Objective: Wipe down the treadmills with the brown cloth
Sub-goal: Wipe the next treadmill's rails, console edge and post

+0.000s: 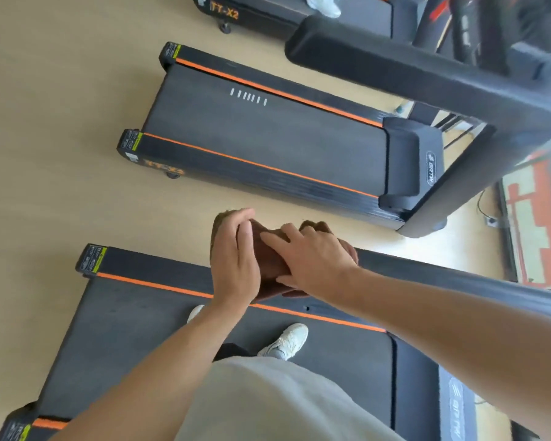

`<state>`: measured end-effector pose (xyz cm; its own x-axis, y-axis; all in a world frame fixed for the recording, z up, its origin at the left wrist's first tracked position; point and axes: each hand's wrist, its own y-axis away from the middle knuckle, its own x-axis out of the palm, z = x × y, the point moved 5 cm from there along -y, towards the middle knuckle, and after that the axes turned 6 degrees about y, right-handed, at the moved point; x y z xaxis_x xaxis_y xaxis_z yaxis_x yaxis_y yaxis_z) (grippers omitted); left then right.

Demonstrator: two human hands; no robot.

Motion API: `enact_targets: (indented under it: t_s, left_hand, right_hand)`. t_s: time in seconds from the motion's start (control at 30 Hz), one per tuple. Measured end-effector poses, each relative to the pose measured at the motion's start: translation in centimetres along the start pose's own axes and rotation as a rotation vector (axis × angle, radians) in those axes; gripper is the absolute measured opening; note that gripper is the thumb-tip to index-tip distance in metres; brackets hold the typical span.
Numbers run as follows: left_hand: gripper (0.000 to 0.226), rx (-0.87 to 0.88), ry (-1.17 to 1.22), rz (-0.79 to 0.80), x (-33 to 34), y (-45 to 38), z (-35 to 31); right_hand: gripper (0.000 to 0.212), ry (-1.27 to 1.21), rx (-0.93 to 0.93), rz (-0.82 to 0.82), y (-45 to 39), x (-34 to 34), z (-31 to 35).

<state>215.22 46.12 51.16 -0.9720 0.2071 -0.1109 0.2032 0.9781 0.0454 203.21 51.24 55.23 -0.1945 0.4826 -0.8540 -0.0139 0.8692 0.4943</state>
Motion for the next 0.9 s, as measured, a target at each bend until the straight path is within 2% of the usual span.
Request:
enact_targets:
  t_s: [0.1,0.27,0.4,0.47,0.57,0.6,0.67,0.77,0.9]
  left_hand:
    - [0.048,0.054,-0.018,0.166,2.6,-1.9,-2.6]
    - [0.056,0.058,-0.074,0.358,4.6,-2.9,-3.4]
    - [0.055,0.006,-0.083,0.337,2.2,-2.7,-1.7]
    - [0.053,-0.048,-0.096,0.292,0.4,-2.2,-0.2]
    - [0.049,-0.119,-0.092,0.238,-1.8,-1.4,1.5]
    - [0.046,-0.129,-0.100,0.227,-2.3,-1.4,1.7]
    - [0.039,-0.128,-0.121,0.209,-3.3,-1.6,1.8]
    - [0.042,-0.084,-0.146,0.165,-5.0,-2.4,1.5]
    - [0.048,-0.071,-0.151,0.156,-5.7,-3.2,0.7]
  right_hand:
    - [0.091,-0.063,0.101,-0.028,4.1,2.3,-4.6]
    - [0.093,-0.189,0.261,0.152,9.9,5.7,-12.1]
    - [0.091,-0.193,0.266,0.175,9.4,5.3,-12.5]
    - [0.094,-0.190,0.241,0.107,7.8,4.2,-10.4]
    - [0.095,-0.172,0.179,-0.091,4.1,2.5,-5.1]
    - [0.091,-0.150,0.174,-0.155,2.6,1.8,-3.1]
    - [0.068,-0.084,0.166,-0.201,-0.9,0.8,0.6]
    - [0.032,0.072,0.124,-0.075,-5.1,-0.3,4.4]
    - [0.024,0.170,0.074,0.061,-6.2,-0.6,4.8]
